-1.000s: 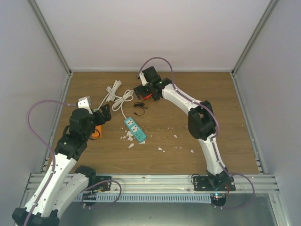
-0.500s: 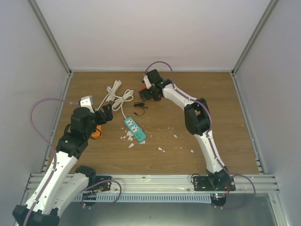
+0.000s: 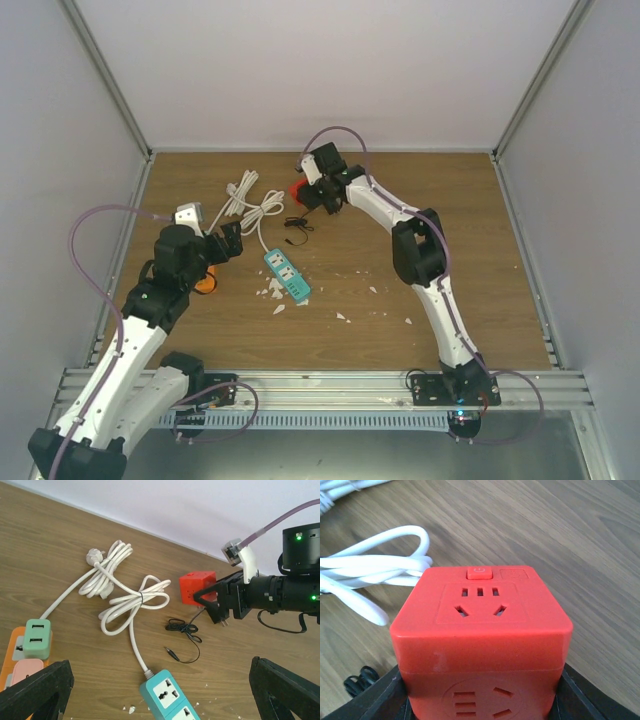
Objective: Insert the plug
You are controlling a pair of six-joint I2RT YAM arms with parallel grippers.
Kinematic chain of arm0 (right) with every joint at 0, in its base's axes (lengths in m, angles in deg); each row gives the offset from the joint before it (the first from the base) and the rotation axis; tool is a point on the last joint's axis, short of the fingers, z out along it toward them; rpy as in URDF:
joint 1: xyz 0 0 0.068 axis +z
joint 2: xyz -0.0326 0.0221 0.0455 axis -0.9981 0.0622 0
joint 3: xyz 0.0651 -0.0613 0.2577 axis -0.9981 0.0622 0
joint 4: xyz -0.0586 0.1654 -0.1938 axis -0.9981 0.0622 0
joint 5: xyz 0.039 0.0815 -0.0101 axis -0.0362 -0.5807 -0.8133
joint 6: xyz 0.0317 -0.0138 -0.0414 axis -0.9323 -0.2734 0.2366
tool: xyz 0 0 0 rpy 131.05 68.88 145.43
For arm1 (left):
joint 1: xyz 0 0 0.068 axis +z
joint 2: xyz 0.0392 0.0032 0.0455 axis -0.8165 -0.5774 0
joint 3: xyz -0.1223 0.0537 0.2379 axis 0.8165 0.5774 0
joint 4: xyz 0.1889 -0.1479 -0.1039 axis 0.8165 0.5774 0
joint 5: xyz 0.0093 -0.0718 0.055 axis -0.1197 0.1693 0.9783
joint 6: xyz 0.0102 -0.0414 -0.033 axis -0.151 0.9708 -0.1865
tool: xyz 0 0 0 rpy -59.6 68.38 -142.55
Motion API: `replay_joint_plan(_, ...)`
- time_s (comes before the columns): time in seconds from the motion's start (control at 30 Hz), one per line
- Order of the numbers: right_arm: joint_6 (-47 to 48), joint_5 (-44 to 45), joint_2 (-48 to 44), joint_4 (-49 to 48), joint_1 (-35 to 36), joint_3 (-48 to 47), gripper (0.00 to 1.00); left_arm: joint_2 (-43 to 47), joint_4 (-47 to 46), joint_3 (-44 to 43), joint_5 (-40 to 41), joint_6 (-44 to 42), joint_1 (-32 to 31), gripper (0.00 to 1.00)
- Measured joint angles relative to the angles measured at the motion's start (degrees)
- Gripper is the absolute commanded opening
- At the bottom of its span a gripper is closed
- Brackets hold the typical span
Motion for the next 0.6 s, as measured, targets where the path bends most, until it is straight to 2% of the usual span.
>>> replay_joint_plan(0.1,0.7,-2.1,-2.6,-2.3,0.0,3.8,0.14,0.1,0.0,0.0,-0.3,0.0,0.0,0.99)
replay_joint_plan(0.17,1.5,-5.0,-7.3,-5.0,0.2,9.9,0.15,0.4,0.0,0.0,-0.6,0.0,0.0,0.99)
replay_joint_plan(0.3,3.0,-15.0,-21.9,-10.5,1.3,24.3,0.15,1.9,-0.6,0.0,-3.2,-0.4,0.0,0.99)
replay_joint_plan(0.5,3.8,-30.4,-39.4,-17.9,4.8,36.0,0.15,4.9,-7.3,3.3,-13.9,-2.7,0.0,0.99)
replay_joint_plan(0.6,3.4,-36.4,-44.6,-20.8,5.3,40.9,0.13,5.6,-12.1,6.2,-20.5,-4.0,0.0,0.99)
